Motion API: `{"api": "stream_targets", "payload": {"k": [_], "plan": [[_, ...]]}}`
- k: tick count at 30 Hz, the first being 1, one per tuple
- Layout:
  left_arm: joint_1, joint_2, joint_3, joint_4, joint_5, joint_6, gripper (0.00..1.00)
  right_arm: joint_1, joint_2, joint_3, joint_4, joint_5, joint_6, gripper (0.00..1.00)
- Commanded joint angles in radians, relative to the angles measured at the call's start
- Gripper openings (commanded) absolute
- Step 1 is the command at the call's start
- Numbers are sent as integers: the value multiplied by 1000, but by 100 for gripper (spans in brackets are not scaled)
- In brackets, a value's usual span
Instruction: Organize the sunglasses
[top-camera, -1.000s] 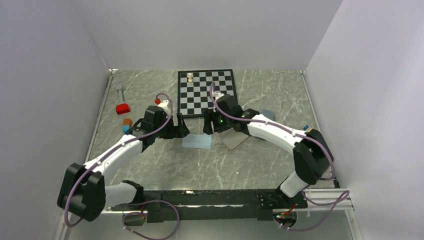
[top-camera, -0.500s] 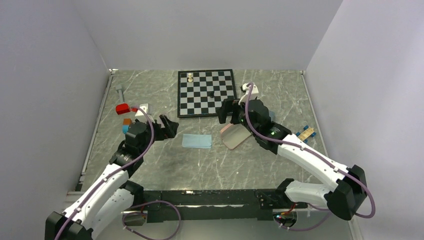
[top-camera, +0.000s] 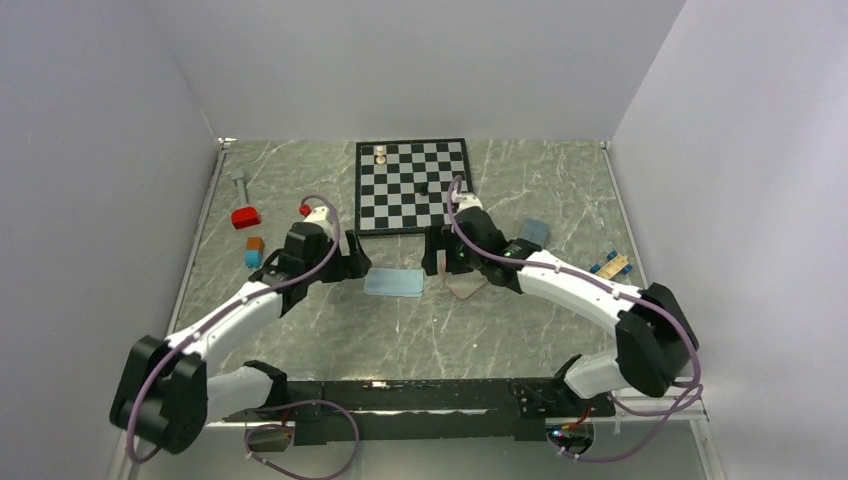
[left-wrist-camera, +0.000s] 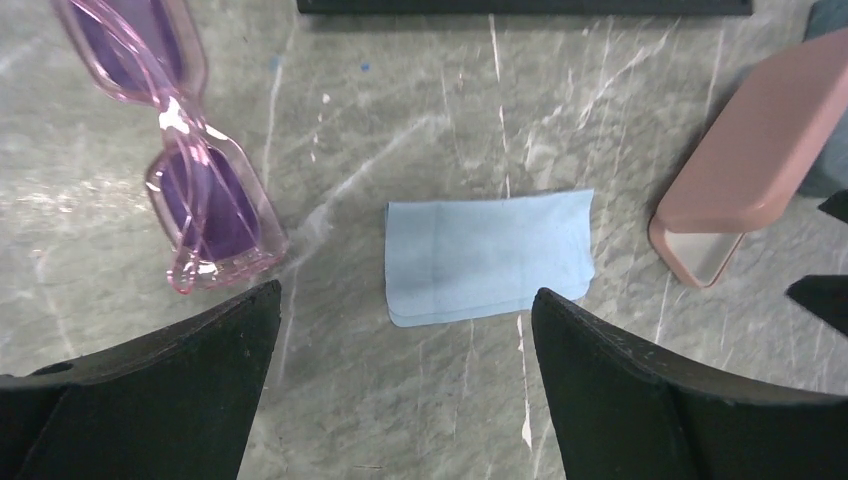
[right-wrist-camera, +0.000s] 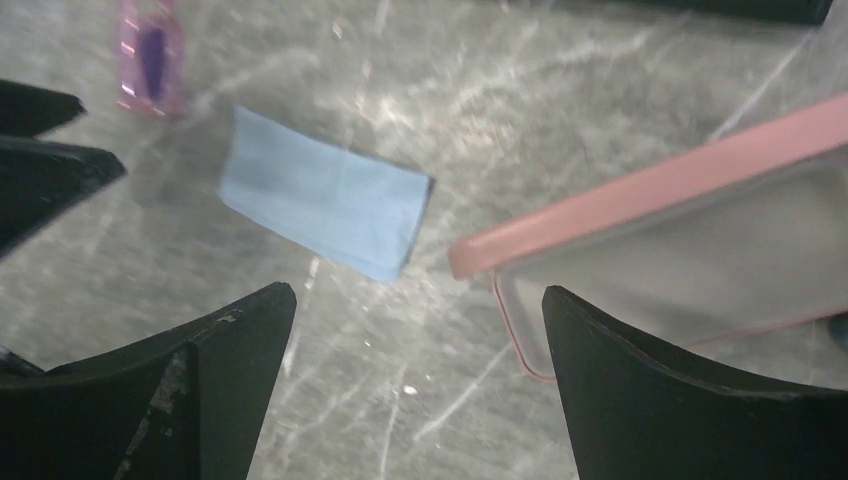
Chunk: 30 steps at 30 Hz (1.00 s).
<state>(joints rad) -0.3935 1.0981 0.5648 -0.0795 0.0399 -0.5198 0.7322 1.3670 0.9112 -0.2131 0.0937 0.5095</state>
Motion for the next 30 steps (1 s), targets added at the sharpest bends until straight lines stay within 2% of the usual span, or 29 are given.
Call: {"api": "stream_targets", "payload": {"k": [1, 5, 10, 21, 25, 30], "plan": [[8, 97, 68, -37, 103, 21, 99, 6, 33, 55, -153, -5, 22, 100], [7, 131, 62, -14, 112, 20, 99, 6, 41, -1, -215, -31, -6, 100], [8, 157, 77, -26, 96, 26, 99, 4, 80, -68, -131, -87, -1, 100], [10, 160, 69, -40, 102, 27, 99, 6, 227, -15, -26, -193, -47, 99], [11, 159, 75, -51, 102, 33, 99, 6, 275, 15, 25, -182, -42, 99], [10, 139, 72, -62, 91, 38, 99, 6, 345, 78, 55, -82, 1, 98]]}}
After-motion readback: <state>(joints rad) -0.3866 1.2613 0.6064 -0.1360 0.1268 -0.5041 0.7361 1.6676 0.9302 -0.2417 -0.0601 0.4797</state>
